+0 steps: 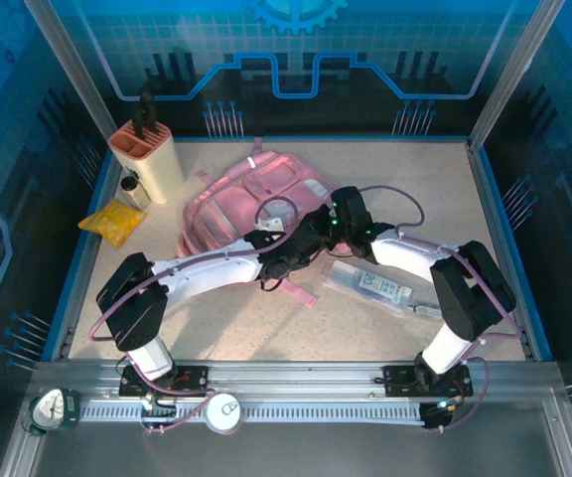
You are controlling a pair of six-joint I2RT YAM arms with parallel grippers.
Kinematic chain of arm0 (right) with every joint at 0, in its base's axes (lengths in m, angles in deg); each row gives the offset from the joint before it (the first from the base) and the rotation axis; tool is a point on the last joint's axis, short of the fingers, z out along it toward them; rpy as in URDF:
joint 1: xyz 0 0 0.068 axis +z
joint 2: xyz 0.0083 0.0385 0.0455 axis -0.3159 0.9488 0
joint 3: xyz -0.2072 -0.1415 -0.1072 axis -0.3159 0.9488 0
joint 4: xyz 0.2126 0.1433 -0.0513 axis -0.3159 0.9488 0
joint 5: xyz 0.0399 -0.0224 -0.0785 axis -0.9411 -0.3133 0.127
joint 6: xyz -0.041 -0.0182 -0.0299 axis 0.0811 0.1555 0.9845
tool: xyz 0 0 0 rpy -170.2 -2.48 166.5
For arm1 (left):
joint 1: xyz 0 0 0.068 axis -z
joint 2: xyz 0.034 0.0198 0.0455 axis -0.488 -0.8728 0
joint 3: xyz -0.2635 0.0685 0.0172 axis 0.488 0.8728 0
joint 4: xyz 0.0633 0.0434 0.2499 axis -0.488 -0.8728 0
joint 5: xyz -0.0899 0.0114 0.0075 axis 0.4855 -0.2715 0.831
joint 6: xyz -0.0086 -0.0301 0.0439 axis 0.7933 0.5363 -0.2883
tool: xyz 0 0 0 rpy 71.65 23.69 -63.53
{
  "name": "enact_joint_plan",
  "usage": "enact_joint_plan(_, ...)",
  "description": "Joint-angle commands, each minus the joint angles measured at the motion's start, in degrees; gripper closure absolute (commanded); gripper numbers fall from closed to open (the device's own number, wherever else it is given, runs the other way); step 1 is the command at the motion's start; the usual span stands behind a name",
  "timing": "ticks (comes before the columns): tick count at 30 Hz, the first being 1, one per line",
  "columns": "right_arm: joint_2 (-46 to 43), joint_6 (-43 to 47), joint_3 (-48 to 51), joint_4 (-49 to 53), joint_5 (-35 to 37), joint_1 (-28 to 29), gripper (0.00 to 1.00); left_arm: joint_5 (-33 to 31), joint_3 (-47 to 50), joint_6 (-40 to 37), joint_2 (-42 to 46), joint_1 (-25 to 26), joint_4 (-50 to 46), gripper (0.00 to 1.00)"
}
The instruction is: Pack the student bag
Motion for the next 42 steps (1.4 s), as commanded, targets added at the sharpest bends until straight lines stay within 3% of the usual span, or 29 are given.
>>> enact_joint_plan(1,-3.0,-1.1,0.3,-4.4,-1.2,2.0,1.0,-7.3,-1.8,6.6,-2.0,0.0,-5.1,0.07)
enact_joint_plan(7,-2.2,-1.9,0.8,-6.6,-1.6,2.3,1.0,-10.8,-5.6,6.6,-6.0,-0.3,-5.9,0.05)
enact_joint_plan(12,-2.5,-1.4,1.1,-6.6,-0.8,2.2,1.0,-13.2,-6.2,5.5,-5.0,-0.4,-8.9,0.19)
enact_joint_plan(16,-2.4,-1.4,1.3,-7.1,-0.4,2.2,1.0,-11.6,-3.6,0.1,-2.2,0.2,-5.7,0.3)
enact_joint_plan(22,-2.5,-1.1,0.5,-6.9,-0.3,1.9,1.0,-1.7,-1.7,-11.8,-1.9,0.5,1.0,0.43)
enact_joint_plan(25,-2.2,-1.2,0.2,-6.9,-0.4,1.9,1.0,-1.0,-2.4,-13.2,-2.2,0.8,0.6,0.49)
enact_joint_plan(34,-2.6,-1.4,1.0,-7.3,-0.2,1.9,1.0,-3.1,-5.9,-15.5,-4.1,0.5,-2.9,0.48)
enact_joint_plan(42,-3.1,-1.1,1.1,-7.0,0.0,1.9,1.0,2.7,-1.3,-14.4,-1.5,-2.1,2.3,0.5)
